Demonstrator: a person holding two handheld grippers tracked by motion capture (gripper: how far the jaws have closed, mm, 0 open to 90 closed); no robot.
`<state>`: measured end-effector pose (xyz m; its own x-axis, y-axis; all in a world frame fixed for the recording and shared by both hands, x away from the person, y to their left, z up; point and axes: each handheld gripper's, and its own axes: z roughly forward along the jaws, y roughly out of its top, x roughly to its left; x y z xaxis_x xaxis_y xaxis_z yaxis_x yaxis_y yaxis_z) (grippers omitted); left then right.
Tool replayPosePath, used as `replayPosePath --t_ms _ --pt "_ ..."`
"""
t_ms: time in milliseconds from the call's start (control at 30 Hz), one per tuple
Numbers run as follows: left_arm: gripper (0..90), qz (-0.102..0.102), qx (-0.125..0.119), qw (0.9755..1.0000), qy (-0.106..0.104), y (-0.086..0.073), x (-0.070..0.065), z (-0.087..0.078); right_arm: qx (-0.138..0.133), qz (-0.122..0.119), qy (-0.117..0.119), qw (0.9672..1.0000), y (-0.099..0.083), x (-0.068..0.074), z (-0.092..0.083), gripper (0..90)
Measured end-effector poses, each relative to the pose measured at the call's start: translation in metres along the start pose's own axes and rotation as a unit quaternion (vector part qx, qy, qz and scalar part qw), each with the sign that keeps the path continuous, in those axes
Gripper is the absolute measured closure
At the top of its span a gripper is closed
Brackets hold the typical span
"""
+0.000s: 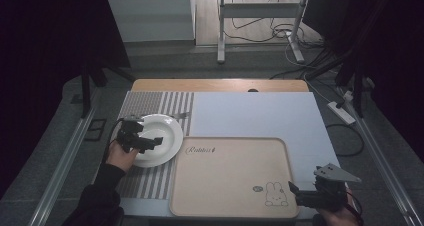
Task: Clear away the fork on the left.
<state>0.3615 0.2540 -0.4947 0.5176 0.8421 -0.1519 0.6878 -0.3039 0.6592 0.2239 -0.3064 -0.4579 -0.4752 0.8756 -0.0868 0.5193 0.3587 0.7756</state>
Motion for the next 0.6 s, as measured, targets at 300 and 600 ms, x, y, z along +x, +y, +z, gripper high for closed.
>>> replayPosePath --t_ms 300,600 --pt "0.7 -0.003 -0.001 1.0000 0.004 0.014 0.011 0.008 0.000 0.002 0.002 1.0000 0.000 -0.001 0.000 0.0" --pt "0.3 0.003 0.004 1.0000 0.005 0.030 0.018 0.018 0.002 0.002 0.003 1.0000 0.000 -0.001 0.000 0.0"
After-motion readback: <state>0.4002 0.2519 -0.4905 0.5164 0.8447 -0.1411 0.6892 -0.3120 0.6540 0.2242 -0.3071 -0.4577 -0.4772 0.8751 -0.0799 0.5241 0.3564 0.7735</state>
